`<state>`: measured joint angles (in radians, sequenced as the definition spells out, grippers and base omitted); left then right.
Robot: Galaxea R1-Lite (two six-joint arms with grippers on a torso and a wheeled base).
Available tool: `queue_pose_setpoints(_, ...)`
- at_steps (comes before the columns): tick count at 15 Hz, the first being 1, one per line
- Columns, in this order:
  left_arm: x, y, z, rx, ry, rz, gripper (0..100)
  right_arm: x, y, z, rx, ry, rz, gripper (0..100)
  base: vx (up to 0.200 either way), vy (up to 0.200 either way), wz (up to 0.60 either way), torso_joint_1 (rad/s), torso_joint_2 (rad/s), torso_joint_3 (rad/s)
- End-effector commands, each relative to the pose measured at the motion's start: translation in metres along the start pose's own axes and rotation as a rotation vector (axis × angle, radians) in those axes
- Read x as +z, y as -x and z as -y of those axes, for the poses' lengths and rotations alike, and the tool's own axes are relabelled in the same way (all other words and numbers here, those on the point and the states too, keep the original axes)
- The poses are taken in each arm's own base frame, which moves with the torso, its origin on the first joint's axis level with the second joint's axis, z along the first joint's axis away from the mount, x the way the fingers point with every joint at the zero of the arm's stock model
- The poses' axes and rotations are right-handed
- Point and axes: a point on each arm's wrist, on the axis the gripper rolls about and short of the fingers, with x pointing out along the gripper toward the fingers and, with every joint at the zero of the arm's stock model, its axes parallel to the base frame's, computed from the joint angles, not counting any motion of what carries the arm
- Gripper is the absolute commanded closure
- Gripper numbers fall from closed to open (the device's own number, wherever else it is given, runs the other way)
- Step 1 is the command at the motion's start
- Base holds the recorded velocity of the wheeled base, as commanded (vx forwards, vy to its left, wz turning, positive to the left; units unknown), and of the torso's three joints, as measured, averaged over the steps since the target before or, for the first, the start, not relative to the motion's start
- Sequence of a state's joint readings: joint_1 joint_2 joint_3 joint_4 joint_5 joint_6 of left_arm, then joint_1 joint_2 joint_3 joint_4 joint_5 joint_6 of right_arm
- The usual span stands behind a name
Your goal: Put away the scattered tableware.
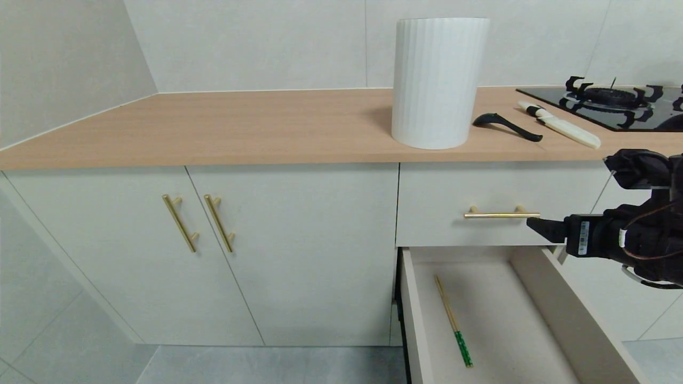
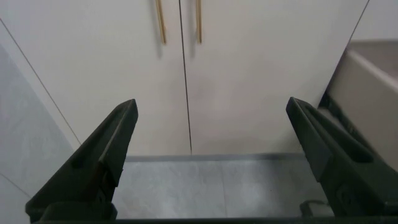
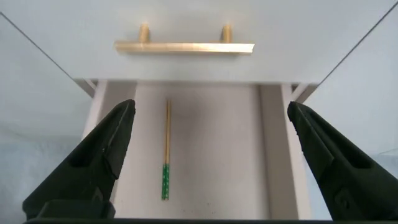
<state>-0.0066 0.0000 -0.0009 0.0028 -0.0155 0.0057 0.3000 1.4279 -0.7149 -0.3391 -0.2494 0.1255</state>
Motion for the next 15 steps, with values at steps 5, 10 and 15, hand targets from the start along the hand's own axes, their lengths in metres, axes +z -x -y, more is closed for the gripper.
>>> queue_pose_setpoints(5,0.0005,-0.0001,0.0,0.001,0.0,0.002,0,-0.0015,-0.0022,0.0002,-0.004,0.002,-0.008,0,0.0,0.0,0.0,0.141,-0.48,-0.303)
queue_pose_setpoints(10,0.0005,-0.0001,0.0,0.001,0.0,0.002,0,-0.0017,-0.0027,0.0001,-0.003,0.003,-0.009,0,0.0,0.0,0.0,0.174,-0.46,-0.286)
queue_pose_setpoints(15,0.0005,-0.0001,0.0,0.001,0.0,0.002,0,-0.0043,-0.0063,-0.0005,-0.006,0.007,-0.024,0,0.0,0.0,0.0,0.201,-0.49,-0.286)
